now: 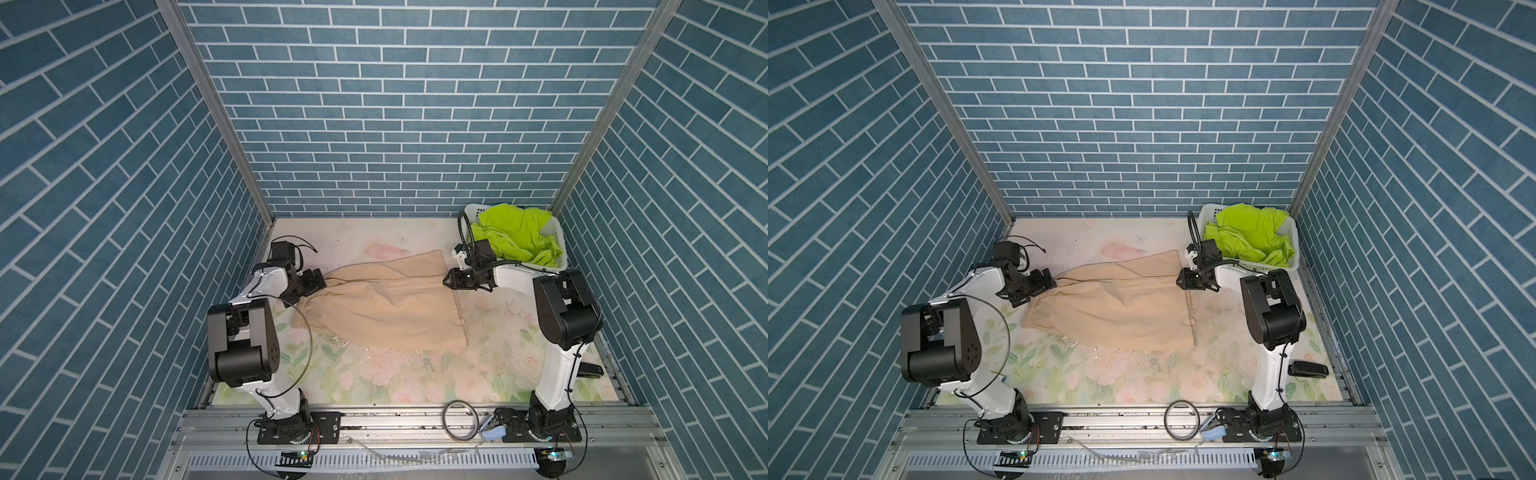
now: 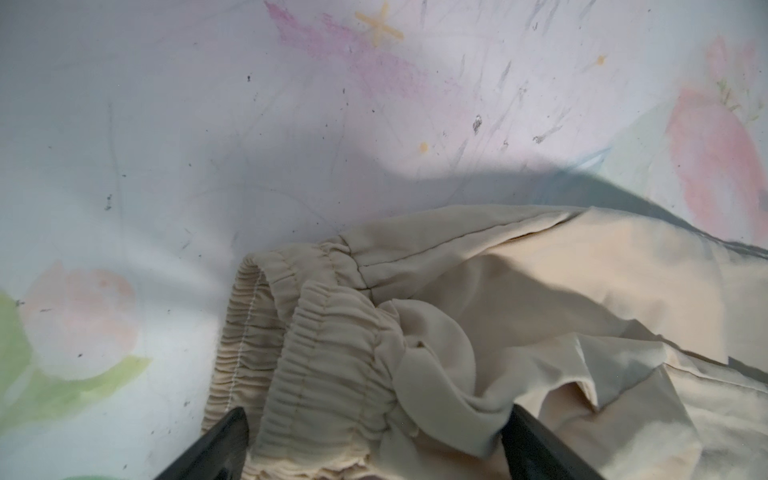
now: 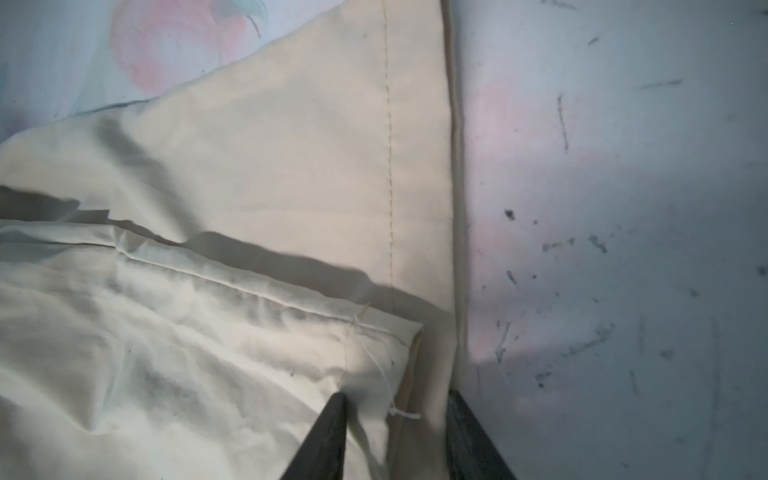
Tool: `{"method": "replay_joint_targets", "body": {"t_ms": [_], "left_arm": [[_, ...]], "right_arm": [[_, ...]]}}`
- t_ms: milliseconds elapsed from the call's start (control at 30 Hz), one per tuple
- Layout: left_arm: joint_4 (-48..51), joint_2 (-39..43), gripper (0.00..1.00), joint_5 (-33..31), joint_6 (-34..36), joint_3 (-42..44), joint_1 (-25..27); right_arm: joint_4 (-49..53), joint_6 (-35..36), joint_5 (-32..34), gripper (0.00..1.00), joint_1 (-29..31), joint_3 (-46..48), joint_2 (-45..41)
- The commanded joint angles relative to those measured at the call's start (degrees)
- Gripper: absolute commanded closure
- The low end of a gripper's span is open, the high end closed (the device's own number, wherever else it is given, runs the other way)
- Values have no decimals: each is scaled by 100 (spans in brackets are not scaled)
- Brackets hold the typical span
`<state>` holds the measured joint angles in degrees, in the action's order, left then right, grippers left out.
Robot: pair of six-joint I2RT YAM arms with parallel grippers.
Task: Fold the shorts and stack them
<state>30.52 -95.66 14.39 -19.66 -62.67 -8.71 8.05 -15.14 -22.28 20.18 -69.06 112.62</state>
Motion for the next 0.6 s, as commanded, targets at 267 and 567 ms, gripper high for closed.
{"method": "replay_joint_targets", "body": {"t_ms": [267,567], "left_arm": [[9,-47,23,133,159,46,-1],[593,155,51,-507,293,-253,1]], "right_arm": [[-405,-31,-725,100,-7,-117,149],[-357,46,-402,100,-12,144,-569]]}}
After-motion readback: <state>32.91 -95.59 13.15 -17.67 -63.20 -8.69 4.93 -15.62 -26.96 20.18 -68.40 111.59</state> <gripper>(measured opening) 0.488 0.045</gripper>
